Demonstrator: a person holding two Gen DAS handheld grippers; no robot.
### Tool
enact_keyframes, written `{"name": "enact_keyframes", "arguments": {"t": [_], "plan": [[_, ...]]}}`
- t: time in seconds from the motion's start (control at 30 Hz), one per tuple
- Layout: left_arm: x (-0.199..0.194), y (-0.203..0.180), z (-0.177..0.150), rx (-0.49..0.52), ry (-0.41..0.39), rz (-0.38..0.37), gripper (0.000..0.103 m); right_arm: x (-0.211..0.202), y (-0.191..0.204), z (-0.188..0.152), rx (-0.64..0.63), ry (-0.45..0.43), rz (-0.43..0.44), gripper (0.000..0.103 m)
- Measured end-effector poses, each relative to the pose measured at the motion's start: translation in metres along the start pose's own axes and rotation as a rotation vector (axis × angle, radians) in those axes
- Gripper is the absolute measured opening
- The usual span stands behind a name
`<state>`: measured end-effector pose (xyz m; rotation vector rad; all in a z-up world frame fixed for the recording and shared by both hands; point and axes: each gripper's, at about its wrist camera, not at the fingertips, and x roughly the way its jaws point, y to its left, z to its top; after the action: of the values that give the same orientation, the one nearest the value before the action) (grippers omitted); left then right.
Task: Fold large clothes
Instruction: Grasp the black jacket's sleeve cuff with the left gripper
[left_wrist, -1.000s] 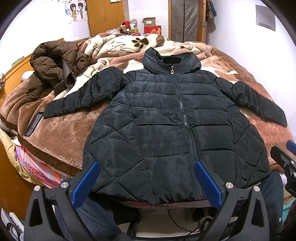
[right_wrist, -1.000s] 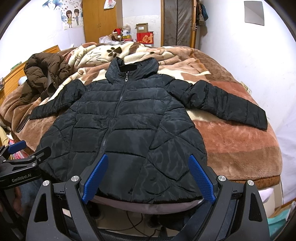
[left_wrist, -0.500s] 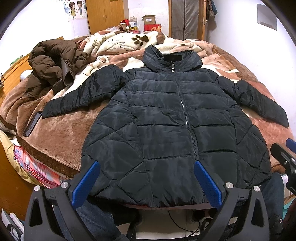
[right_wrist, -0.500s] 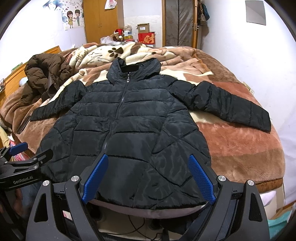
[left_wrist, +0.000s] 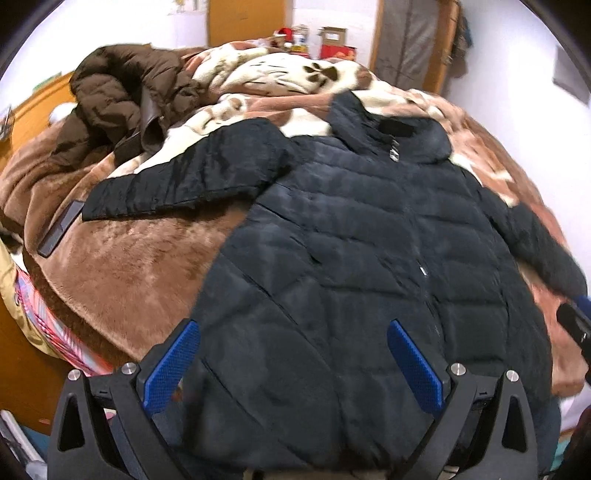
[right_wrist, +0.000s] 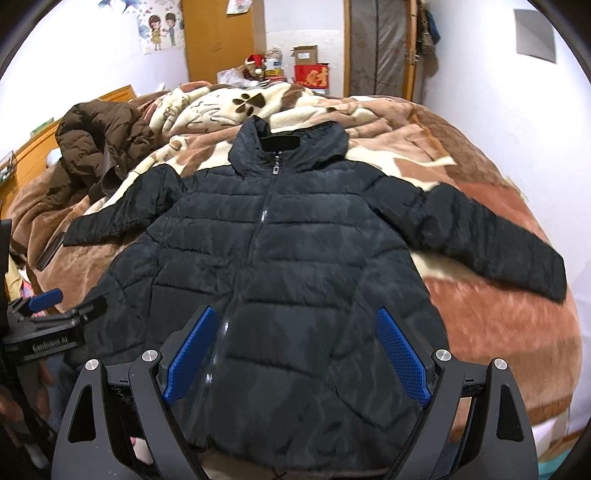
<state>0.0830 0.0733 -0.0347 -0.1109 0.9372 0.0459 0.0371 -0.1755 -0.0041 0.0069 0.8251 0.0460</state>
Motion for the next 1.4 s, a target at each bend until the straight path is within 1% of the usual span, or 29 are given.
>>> {"name": "enact_keyframes", "arguments": {"t": [0.07,0.17,0.27,0.4,0.43,0.57,0.7,0.93,1.03,1.1,1.17,1.23,1.27,1.3,1.37,1.4], "plan": [[0.010,0.016,0.013,-0.032,-0.010,0.006,0.103,0.012,0.003,0.009,-0.011,0.004,0.006,0.089],[0.025,0.044,0.033,-0.079,-0.035,0.047,0.103,0.030,0.008,0.021,-0.025,0.015,0.014,0.089],[0.042,0.071,0.050,-0.114,-0.040,0.081,0.103,0.052,0.014,0.036,-0.036,0.033,0.017,0.089],[0.071,0.110,0.072,-0.173,-0.018,0.064,0.103,0.079,0.020,0.052,-0.046,0.056,0.022,0.089],[0.078,0.119,0.077,-0.185,-0.014,0.071,0.103,0.085,0.022,0.056,-0.052,0.059,0.022,0.089],[0.110,0.157,0.092,-0.253,0.017,0.095,0.095,0.109,0.029,0.069,-0.076,0.072,0.016,0.089],[0.142,0.192,0.100,-0.322,0.041,0.123,0.090,0.131,0.039,0.079,-0.104,0.089,0.008,0.089],[0.185,0.247,0.109,-0.422,0.049,0.189,0.089,0.161,0.049,0.079,-0.132,0.128,-0.025,0.089],[0.202,0.264,0.109,-0.472,0.060,0.178,0.088,0.172,0.051,0.076,-0.147,0.147,-0.034,0.089],[0.211,0.270,0.110,-0.482,0.052,0.174,0.088,0.179,0.051,0.072,-0.156,0.159,-0.041,0.089],[0.218,0.270,0.112,-0.460,0.039,0.184,0.087,0.184,0.050,0.070,-0.156,0.170,-0.045,0.089],[0.222,0.265,0.115,-0.425,0.025,0.188,0.075,0.188,0.050,0.069,-0.156,0.176,-0.050,0.089],[0.222,0.261,0.118,-0.405,0.019,0.186,0.063,0.189,0.050,0.068,-0.158,0.177,-0.054,0.089],[0.222,0.258,0.121,-0.388,0.011,0.176,0.044,0.189,0.049,0.067,-0.161,0.178,-0.057,0.089],[0.219,0.253,0.128,-0.357,0.005,0.149,0.025,0.189,0.048,0.066,-0.157,0.178,-0.056,0.089],[0.216,0.250,0.131,-0.337,0.001,0.165,0.019,0.187,0.047,0.065,-0.156,0.177,-0.058,0.089]]}}
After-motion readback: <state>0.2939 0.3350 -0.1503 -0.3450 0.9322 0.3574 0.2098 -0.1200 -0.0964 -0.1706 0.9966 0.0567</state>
